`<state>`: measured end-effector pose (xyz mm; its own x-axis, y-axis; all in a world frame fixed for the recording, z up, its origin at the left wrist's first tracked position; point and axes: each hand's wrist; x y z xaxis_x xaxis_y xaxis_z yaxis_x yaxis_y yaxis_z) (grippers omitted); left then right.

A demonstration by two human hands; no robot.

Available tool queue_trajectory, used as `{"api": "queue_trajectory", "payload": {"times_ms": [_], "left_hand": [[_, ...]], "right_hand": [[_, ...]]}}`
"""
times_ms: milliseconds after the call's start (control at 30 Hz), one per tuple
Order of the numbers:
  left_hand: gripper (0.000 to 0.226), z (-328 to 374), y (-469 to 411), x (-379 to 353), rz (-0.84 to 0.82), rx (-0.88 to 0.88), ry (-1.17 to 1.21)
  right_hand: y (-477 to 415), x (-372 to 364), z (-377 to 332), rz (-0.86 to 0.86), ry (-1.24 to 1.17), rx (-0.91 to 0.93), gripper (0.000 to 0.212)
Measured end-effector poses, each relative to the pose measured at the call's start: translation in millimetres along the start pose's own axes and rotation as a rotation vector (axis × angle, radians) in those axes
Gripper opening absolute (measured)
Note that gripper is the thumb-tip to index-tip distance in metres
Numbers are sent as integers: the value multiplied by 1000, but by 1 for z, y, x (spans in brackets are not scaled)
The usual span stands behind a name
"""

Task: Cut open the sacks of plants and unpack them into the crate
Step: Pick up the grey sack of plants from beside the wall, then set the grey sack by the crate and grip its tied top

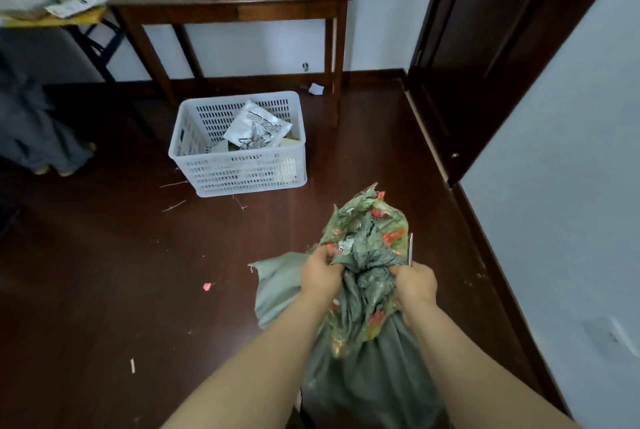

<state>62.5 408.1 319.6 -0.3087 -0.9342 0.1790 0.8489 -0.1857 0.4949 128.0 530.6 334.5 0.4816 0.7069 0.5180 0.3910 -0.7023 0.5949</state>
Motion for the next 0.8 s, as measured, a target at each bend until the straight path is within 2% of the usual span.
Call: {"api": "queue_trajectory", "payload": {"times_ms": [167,567,667,800], "left_hand": [[8,24,-61,57,17,8,3],[13,79,-219,146,109,47,28],[14,93,-261,163,145,67,28],[25,102,-319,181,196,128,25]], "right_hand": [[1,-61,-67,-6,-13,-25,22],[-56,-181,-210,-85,71,48,20],[-83,-214,-244,-118,100,73,8],[-125,-255,-286,-176,182,86,18]]}}
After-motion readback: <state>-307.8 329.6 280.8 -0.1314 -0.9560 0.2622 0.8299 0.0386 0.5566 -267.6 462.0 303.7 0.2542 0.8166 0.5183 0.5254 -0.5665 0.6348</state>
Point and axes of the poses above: each hand's wrist, its own y-axis away from the middle knuckle, its own x-axis out of the back of the hand, z = x × y, and after that the axes turned 12 degrees about y, right-handed
